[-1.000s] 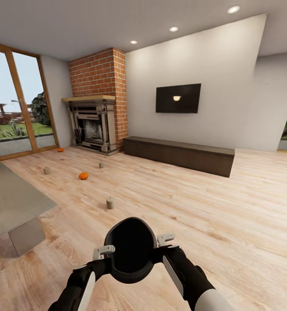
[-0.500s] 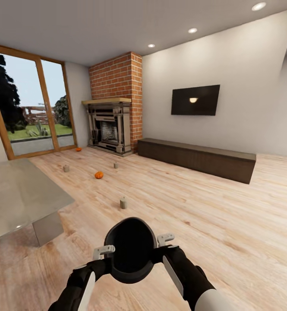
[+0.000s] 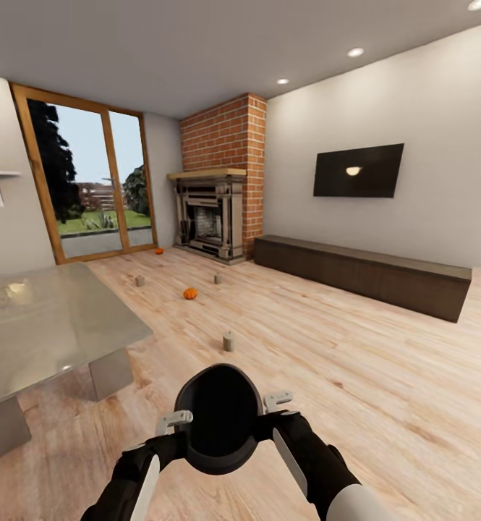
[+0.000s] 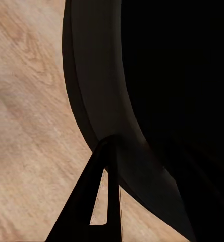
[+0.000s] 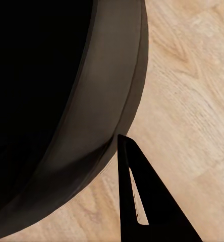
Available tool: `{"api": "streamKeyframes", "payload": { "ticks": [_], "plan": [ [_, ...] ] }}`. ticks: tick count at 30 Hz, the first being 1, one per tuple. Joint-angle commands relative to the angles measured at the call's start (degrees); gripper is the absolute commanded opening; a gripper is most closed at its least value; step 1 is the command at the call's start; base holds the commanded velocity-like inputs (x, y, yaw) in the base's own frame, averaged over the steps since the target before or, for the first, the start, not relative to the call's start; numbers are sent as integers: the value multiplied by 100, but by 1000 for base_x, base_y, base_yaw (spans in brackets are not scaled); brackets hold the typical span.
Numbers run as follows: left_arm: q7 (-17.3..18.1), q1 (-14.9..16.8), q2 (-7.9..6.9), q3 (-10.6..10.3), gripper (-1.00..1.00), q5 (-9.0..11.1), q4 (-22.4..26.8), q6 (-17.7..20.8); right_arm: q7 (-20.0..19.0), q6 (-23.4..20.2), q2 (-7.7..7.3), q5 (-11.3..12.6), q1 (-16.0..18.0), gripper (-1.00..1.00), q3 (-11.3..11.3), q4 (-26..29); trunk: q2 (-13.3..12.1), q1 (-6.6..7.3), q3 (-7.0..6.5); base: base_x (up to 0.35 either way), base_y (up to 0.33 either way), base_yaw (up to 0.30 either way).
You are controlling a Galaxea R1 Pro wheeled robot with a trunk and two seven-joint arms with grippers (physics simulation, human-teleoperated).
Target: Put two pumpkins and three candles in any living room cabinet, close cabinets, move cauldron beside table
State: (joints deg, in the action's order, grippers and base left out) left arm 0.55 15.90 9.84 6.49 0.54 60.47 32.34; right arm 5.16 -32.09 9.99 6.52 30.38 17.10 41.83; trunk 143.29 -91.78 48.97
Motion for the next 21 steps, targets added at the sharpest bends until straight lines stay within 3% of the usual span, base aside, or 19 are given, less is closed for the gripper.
{"api": "streamKeyframes", "payload": {
  "ticks": [1, 21],
  "plan": [
    [-2, 1, 0, 10, -100, -4, 0, 0, -12, 36, 1, -10, 3, -100, -14, 228, 1, 1, -7, 0, 0, 237],
    [-2, 0, 0, 10, -100, -5, 0, 7, -13, 109, 1, -10, 3, -100, -9, 229, 1, 1, -128, 0, 0, 237]
  ]
}}
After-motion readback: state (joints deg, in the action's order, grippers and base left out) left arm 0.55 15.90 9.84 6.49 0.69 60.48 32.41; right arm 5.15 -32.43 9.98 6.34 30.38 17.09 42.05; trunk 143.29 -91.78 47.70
